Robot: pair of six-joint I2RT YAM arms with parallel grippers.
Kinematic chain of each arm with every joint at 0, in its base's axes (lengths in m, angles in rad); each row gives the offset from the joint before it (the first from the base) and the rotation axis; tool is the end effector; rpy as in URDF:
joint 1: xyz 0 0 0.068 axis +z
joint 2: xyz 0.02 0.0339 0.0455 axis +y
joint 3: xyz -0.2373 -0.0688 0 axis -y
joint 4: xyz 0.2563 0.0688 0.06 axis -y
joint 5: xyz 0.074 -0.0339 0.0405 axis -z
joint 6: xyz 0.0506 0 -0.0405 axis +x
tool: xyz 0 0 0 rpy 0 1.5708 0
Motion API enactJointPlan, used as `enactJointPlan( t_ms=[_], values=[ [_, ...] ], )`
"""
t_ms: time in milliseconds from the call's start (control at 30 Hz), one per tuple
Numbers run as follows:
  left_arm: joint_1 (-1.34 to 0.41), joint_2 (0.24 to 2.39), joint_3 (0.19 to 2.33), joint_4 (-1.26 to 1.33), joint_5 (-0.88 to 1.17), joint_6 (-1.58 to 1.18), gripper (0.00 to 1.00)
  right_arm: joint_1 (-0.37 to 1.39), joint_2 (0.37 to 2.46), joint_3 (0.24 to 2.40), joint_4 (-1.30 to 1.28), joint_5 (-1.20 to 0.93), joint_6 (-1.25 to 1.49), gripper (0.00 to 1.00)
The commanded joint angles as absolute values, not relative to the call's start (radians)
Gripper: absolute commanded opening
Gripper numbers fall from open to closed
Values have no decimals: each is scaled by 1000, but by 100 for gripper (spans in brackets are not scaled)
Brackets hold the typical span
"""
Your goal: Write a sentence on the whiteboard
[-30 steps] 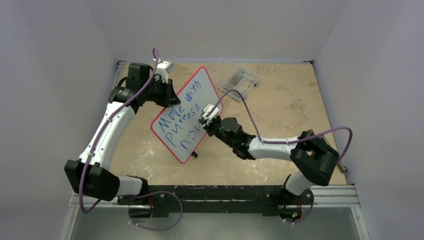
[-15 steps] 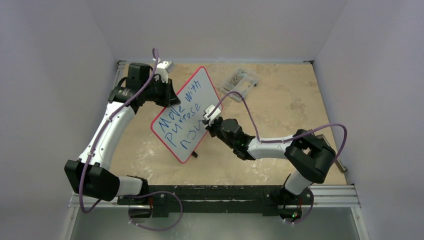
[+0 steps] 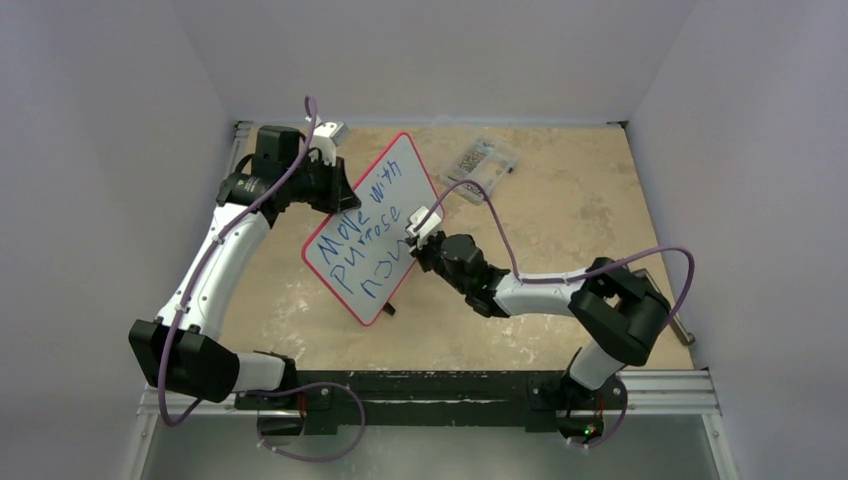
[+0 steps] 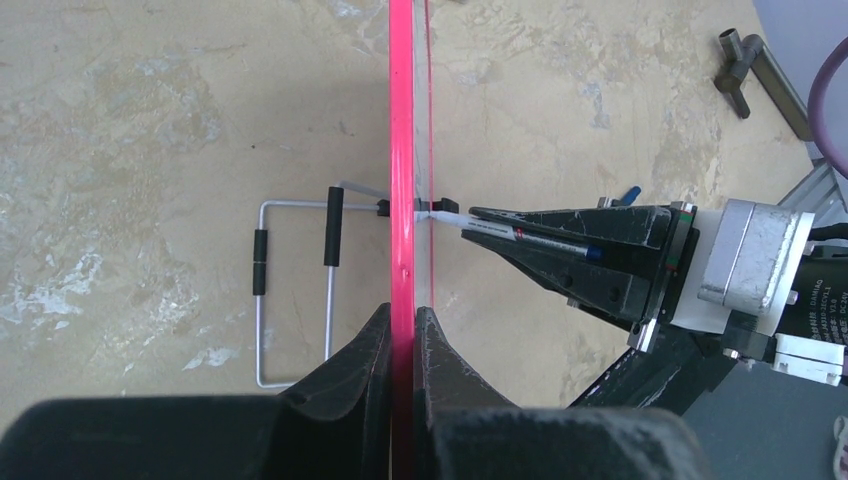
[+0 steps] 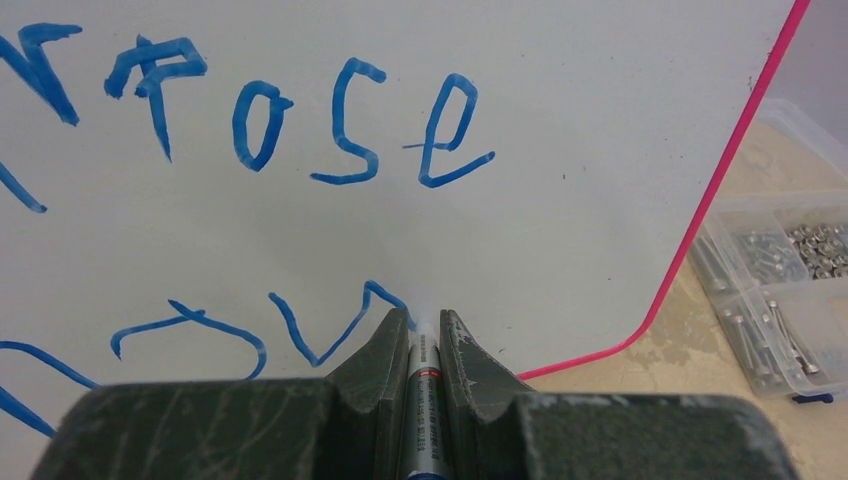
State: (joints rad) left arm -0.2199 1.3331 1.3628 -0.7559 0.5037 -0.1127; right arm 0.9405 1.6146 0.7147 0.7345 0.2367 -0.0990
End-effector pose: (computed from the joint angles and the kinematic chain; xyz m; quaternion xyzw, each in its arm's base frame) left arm 0.2943 -0.0908 0.3331 0.1493 0.8766 -0.2899 0.3538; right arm 0.2207 0.2824 0.1668 -0.3101 0.6956 0.1799 0.6226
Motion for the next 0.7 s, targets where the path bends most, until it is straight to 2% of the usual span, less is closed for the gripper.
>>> enactJointPlan(
  t_ms=[0,433,667],
  values=[
    [-230,1327,1373,-746,542,-91,0,931,1617,802,771,204,-109,0],
    [-231,1333,1371,-748,541,-91,0,922,1607,850,753,193,-129,0],
    [-230,1331,1373,-748,540,-90,0,922,1531,820,715,196,-118,0]
  ],
)
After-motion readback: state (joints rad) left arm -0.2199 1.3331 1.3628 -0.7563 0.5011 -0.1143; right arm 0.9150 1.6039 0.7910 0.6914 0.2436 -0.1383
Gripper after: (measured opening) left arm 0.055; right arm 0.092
